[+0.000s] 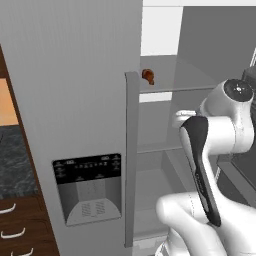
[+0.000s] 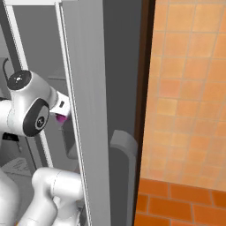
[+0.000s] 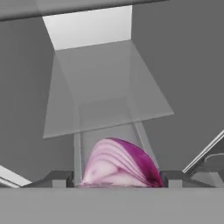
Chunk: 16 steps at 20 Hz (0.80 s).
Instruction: Place one onion and one chicken drumstick in each tupperware on the nearby counter, to pack two identical lunches.
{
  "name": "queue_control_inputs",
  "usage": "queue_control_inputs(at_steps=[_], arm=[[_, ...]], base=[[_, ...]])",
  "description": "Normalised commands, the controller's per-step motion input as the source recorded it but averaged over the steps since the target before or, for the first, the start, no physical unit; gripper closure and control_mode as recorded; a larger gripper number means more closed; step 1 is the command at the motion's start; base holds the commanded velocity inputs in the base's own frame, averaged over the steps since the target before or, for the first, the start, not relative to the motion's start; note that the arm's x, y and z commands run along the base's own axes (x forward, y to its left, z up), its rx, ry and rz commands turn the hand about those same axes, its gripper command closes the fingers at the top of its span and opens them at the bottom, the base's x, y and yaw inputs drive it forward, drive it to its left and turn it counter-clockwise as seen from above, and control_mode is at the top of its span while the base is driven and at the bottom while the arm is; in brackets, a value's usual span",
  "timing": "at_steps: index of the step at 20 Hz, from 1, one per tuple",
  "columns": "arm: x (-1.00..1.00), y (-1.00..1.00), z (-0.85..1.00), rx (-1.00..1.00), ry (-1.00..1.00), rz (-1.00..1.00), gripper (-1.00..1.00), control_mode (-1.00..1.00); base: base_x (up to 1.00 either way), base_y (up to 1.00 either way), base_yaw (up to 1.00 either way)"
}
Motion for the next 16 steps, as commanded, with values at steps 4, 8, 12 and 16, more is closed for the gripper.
queue_control_inputs(at_steps=[4,8,12,16], arm=[[-0.24,0.0,-0.06,-0.01,-0.31,0.11,1.0,-1.0],[0.0,0.0,0.0,0.0,0.0,0.0,1.0,-1.0],[-0.02,0.0,0.0,0.0,0.0,0.0,1.0,-1.0],[0.0,0.0,0.0,0.0,0.0,0.0,1.0,-1.0]], base=[[0.0,0.0,0.0],[0.0,0.0,0.0],[0.0,0.0,0.0],[0.0,0.0,0.0]])
